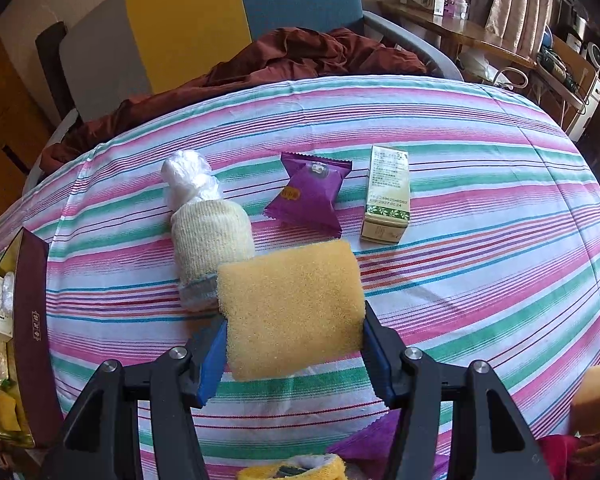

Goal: Organize objects
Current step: 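Carry the yellow sponge into the gold tray and open the right tool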

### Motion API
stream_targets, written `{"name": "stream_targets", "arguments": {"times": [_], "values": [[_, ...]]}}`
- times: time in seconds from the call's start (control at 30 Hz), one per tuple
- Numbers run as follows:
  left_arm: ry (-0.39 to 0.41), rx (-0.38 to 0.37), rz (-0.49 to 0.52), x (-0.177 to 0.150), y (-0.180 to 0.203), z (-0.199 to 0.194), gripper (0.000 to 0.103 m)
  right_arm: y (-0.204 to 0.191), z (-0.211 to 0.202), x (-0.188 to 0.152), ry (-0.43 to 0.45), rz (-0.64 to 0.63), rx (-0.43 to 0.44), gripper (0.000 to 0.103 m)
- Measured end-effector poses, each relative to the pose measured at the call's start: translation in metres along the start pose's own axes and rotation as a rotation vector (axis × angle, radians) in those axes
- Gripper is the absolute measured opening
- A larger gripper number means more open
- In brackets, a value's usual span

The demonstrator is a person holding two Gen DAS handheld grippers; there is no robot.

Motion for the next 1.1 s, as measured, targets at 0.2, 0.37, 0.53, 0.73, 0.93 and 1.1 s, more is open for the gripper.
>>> {"name": "stream_targets", "arguments": {"times": [0.2, 0.37, 0.53, 0.73, 0.93, 1.1], "values": [[0.025, -0.002, 0.005, -0.017, 0.005, -0.022, 0.075, 0.002, -0.013, 0.000, 0.044, 0.012, 0.004, 0.059], [0.038, 0.011, 0.028, -0.029, 0.009, -0.035, 0.077, -0.004, -0.020, 0.006, 0.107, 0.016, 0.005, 0.059], [0.052, 0.022, 0.037, -0.037, 0.004, -0.046, 0.080, -0.011, -0.046, 0.002, 0.165, 0.020, 0.016, 0.059], [0.061, 0.028, 0.019, -0.045, -0.008, -0.051, 0.080, -0.049, -0.080, -0.011, 0.198, -0.054, 0.080, 0.059], [0.070, 0.029, -0.010, -0.051, -0.021, -0.059, 0.080, -0.134, -0.119, -0.023, 0.221, -0.230, 0.221, 0.059], [0.083, 0.040, -0.068, -0.059, -0.043, -0.069, 0.083, -0.223, -0.144, -0.047, 0.196, -0.414, 0.347, 0.059]]}}
Point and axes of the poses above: each gripper's, at about its wrist camera, not at the fingertips, and z roughly the way its jaws point, y to its right, x to its top, the point moved 4 cm from there along z, roughly the way its jaws point, and after that the axes turned 15 degrees about -x, right-handed, at the moved point
